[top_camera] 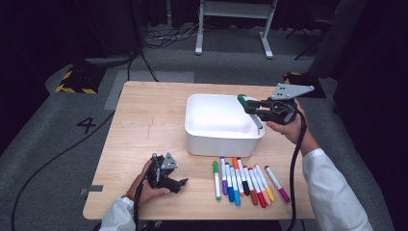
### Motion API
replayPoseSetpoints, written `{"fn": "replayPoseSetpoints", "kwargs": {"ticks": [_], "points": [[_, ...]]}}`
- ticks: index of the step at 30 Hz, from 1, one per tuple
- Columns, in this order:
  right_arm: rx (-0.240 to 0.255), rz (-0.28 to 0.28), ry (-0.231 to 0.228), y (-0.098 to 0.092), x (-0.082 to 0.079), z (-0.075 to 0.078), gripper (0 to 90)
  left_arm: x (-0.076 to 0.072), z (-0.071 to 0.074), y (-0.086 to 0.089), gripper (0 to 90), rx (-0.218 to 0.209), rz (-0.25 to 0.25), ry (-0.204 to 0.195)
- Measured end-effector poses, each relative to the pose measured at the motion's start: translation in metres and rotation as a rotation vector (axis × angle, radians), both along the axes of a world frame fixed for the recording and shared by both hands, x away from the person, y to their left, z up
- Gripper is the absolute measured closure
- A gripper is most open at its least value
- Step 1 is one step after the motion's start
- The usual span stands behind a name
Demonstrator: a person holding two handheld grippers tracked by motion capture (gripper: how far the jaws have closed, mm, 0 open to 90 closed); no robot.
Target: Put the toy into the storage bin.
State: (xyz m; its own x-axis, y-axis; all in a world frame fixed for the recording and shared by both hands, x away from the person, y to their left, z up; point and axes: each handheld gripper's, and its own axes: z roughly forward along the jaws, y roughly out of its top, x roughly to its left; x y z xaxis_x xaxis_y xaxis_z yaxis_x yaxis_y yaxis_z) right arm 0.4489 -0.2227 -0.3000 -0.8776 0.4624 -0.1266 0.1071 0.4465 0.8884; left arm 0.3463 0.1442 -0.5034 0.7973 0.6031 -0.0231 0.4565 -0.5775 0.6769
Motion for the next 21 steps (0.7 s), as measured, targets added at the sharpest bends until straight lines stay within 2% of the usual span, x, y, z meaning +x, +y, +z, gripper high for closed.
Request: {"fn": "replayPoseSetpoints", "kwargs": {"ticks": [3,10,12,13,15,21], "points": [[-0.03,0.021,0.02,0.013,0.007,-0.007,74.5,0.0,0.0,0.0,13.1,0.0,-0.001,0.001],[-0.149,0.071,0.099,0.035,0.022,-0.03,74.5,0.0,0.0,0.0,13.1,-0.001,0.001,0.0],[-0.19,0.087,0.112,0.039,0.022,-0.036,74.5,0.0,0.0,0.0,13.1,-0.001,0.001,0.0],[-0.242,0.109,0.123,0.045,0.022,-0.041,74.5,0.0,0.0,0.0,13.1,-0.001,0.001,0.0],[-0.255,0.118,0.128,0.047,0.021,-0.043,74.5,0.0,0.0,0.0,13.1,-0.001,0.001,0.0],[-0.37,0.188,0.163,0.061,0.015,-0.054,74.5,0.0,0.0,0.0,13.1,0.0,0.001,0.0]]}}
